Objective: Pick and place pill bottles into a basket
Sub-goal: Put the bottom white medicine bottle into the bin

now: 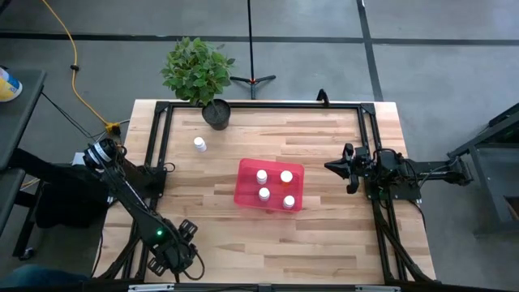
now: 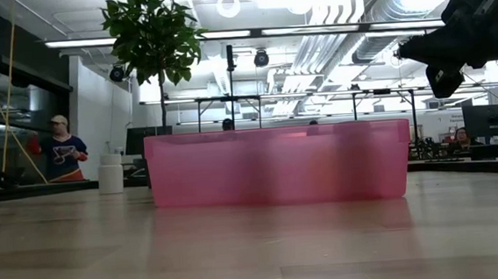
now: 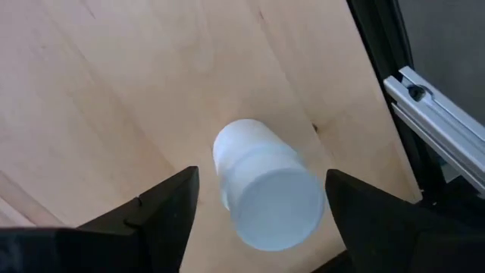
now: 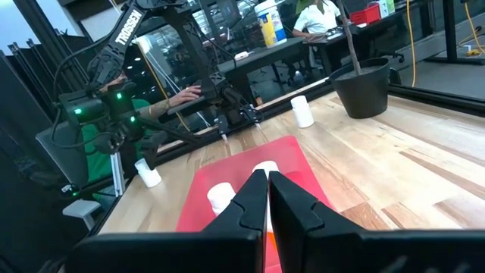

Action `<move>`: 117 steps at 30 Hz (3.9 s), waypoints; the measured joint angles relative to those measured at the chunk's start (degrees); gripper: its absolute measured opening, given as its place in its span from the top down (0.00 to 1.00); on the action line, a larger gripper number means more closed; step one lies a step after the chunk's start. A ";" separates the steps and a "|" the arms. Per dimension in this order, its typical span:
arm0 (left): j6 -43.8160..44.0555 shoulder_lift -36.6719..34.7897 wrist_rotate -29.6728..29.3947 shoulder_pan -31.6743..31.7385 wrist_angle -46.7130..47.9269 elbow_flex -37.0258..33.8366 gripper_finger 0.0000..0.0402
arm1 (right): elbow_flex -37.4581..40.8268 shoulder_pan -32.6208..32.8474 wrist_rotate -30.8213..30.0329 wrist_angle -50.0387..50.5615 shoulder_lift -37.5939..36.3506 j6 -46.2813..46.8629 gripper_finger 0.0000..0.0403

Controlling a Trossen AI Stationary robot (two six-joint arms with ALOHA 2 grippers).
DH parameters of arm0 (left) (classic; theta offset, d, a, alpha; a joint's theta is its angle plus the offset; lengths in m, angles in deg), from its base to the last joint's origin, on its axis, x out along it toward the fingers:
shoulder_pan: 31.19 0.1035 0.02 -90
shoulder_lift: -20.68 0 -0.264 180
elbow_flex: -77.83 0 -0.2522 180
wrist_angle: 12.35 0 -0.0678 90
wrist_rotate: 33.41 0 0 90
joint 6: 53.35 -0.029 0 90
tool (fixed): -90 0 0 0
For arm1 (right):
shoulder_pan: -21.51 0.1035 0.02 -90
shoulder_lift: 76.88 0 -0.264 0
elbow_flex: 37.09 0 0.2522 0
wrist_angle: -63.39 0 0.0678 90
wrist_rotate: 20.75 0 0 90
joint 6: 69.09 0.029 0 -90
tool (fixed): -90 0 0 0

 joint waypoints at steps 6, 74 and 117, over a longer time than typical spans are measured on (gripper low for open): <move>-0.30 0.00 -0.18 0.15 -0.22 0.00 0.29 | 0.00 -0.01 0.00 0.00 0.00 0.24 0.98; 25.18 -0.87 -14.06 10.76 -4.35 2.40 0.51 | 0.04 -0.04 -1.05 -0.17 -0.02 -1.02 0.98; 4.82 -12.85 -10.15 37.23 -45.02 2.43 0.51 | 0.02 -0.07 -1.05 -0.20 -0.02 -1.03 0.98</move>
